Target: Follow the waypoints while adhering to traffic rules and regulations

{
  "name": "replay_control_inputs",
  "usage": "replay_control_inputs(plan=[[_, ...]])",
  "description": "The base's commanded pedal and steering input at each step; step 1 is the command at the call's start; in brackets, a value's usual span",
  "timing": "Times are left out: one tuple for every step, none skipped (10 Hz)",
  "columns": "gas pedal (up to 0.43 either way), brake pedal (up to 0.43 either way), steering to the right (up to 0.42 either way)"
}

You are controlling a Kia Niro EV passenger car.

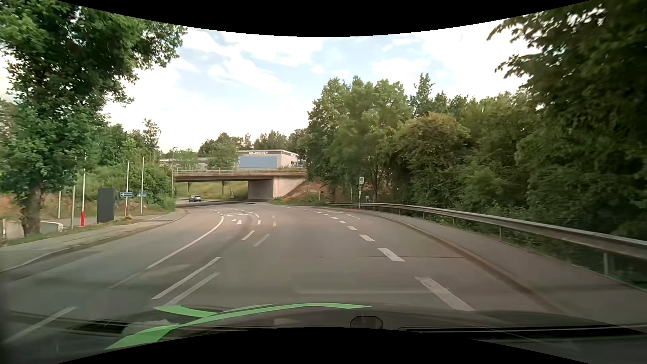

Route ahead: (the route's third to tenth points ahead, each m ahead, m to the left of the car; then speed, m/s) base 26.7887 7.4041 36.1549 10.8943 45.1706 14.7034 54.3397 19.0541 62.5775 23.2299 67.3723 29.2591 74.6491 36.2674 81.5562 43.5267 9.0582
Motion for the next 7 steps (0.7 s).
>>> replay_control_inputs(plan=[[0.0,0.0,-0.038],[0.0,0.0,-0.043],[0.0,0.0,-0.045],[0.0,0.0,-0.045],[0.0,0.0,-0.046],[0.0,0.0,-0.047],[0.0,0.0,-0.049]])
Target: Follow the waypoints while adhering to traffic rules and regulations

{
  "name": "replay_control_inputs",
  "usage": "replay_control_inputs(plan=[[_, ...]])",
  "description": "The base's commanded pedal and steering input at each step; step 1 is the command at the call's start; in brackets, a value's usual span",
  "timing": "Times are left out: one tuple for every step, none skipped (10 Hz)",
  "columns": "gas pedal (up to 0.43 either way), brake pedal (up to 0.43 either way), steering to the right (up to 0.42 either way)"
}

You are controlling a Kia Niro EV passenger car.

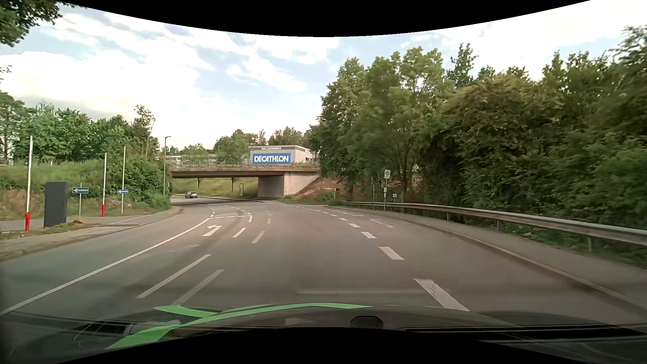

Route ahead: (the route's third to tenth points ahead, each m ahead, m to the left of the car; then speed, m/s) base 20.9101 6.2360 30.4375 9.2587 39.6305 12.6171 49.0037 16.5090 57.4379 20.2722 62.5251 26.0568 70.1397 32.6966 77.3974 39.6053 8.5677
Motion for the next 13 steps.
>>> replay_control_inputs(plan=[[0.0,0.0,-0.052],[0.0,0.0,-0.053],[0.0,0.0,-0.054],[0.0,0.0,-0.054],[0.028,0.0,-0.053],[0.059,0.0,-0.053],[0.118,0.0,-0.053],[0.138,0.0,-0.051],[0.138,0.0,-0.05],[0.138,0.0,-0.049],[0.138,0.0,-0.049],[0.138,0.0,-0.049],[0.13,0.0,-0.048]])
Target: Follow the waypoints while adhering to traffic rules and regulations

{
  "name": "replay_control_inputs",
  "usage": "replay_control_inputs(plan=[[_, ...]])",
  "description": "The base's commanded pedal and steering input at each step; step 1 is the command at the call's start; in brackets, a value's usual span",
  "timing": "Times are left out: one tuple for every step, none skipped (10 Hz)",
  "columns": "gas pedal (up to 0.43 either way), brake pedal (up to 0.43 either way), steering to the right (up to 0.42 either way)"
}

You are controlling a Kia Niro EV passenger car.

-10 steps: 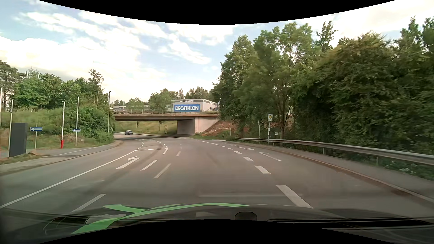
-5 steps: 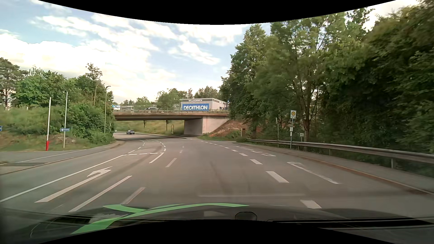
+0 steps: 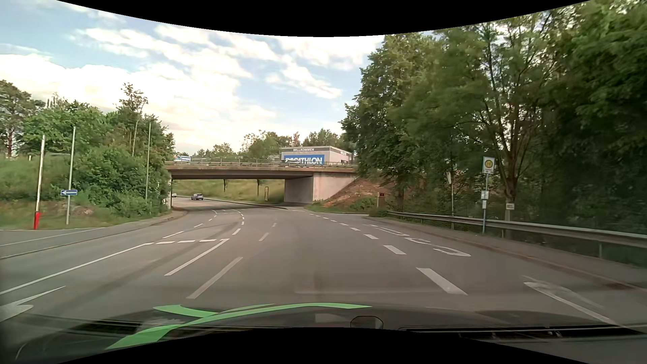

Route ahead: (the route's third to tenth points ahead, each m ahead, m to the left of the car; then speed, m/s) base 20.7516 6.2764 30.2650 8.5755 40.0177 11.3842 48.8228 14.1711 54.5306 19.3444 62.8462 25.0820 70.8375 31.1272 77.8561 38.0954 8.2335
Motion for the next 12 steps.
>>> replay_control_inputs(plan=[[0.13,0.0,-0.048],[0.13,0.0,-0.046],[0.13,0.0,-0.043],[0.13,0.0,-0.041],[0.13,0.0,-0.041],[0.13,0.0,-0.04],[0.13,0.0,-0.04],[0.13,0.0,-0.04],[0.13,0.0,-0.039],[0.13,0.0,-0.039],[0.13,0.0,-0.039],[0.13,0.0,-0.039]])
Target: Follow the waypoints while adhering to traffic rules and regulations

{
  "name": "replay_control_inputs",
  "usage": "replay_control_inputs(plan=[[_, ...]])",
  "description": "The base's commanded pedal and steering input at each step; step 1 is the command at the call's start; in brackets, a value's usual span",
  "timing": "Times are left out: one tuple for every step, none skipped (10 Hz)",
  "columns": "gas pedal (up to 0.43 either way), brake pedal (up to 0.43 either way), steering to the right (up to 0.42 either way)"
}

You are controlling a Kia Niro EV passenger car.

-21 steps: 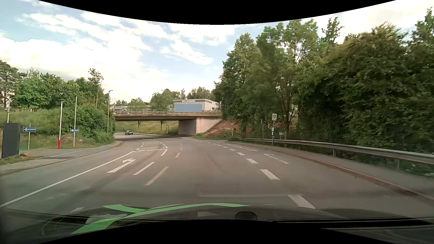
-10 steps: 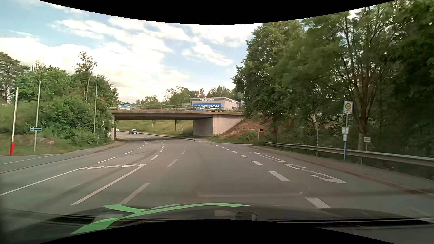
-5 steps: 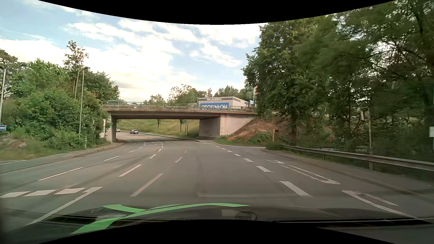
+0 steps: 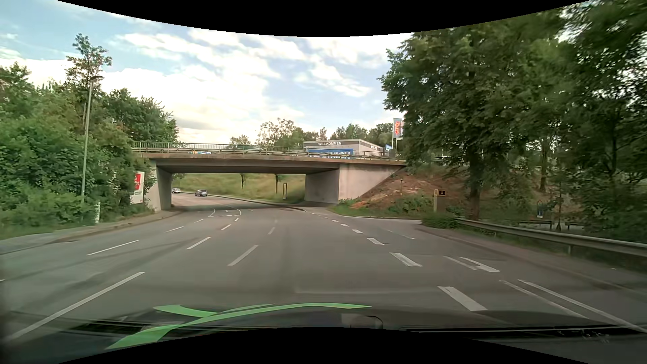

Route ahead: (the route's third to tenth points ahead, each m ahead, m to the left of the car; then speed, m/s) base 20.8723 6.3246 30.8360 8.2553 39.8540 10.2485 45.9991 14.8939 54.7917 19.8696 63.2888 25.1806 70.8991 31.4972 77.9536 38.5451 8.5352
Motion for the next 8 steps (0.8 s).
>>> replay_control_inputs(plan=[[0.13,0.0,-0.039],[0.13,0.0,-0.04],[0.13,0.0,-0.04],[0.13,0.0,-0.042],[0.118,0.0,-0.044],[0.118,0.0,-0.046],[0.11,0.0,-0.047],[0.098,0.0,-0.049]])
